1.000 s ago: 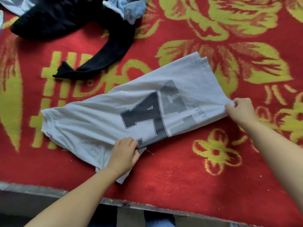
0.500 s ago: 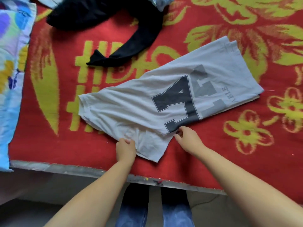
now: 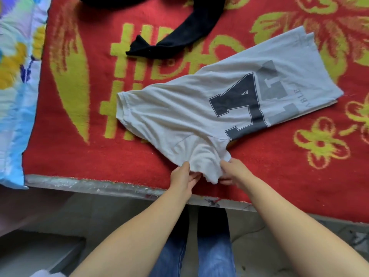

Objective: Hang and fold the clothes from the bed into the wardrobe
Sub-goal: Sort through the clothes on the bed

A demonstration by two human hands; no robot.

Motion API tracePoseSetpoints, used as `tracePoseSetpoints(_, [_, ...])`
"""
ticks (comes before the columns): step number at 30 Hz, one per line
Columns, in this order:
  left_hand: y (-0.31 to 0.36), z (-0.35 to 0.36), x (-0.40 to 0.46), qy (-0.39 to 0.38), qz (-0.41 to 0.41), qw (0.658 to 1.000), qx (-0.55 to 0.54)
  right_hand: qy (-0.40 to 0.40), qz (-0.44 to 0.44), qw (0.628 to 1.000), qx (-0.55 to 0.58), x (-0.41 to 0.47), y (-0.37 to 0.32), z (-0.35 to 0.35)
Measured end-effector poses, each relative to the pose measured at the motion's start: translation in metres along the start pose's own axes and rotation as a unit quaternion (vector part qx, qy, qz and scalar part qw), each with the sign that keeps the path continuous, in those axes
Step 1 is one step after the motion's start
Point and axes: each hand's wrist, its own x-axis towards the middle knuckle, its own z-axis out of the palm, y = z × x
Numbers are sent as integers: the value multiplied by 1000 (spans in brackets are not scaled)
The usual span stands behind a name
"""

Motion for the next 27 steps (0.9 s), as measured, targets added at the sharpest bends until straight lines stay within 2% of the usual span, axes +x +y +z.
tracePoseSetpoints(2, [-7,-22,-4,17,-9,1000,12,-46,75,996,-33,-8,15,3])
tracePoseSetpoints(3, [-10,-33,-3,30,-6,999,26,-38,80,996,-30,-11,21,4])
tracePoseSetpoints(5, [-12,-49,2,54,14,996,68,71,15,997,-33,-7,29,3])
tracePoseSetpoints(7, [-8,-55,8,53,48,993,94,199,-101,970,-92,-4,28,1])
tracePoseSetpoints(9, [0,-49,11,31,69,993,92,223,-175,950,-134,-1,21,2])
tracePoseSetpoints(12, [11,-32,14,-50,39,997,54,175,-188,950,-175,5,2,5])
tracePoseSetpoints(14, [15,-22,19,-86,21,995,44,125,-161,971,-127,7,-12,2])
tracePoseSetpoints(16, [16,-16,21,-97,26,994,51,89,-172,979,-64,6,-25,-5])
tracePoseSetpoints(18, [16,-12,21,-106,30,993,41,86,-215,972,-26,4,-37,-13])
tracePoseSetpoints(20, [17,-7,19,-110,27,993,23,76,-237,968,-28,1,-44,-18])
tracePoseSetpoints(22, [14,-2,17,-119,32,992,17,24,-189,980,-55,0,-43,-18])
tracePoseSetpoints(25, [10,3,14,-145,37,988,20,-97,-44,992,-63,-1,-31,-13])
tracePoseSetpoints(27, [11,2,9,-148,15,989,13,-82,-31,995,-42,1,-25,-10])
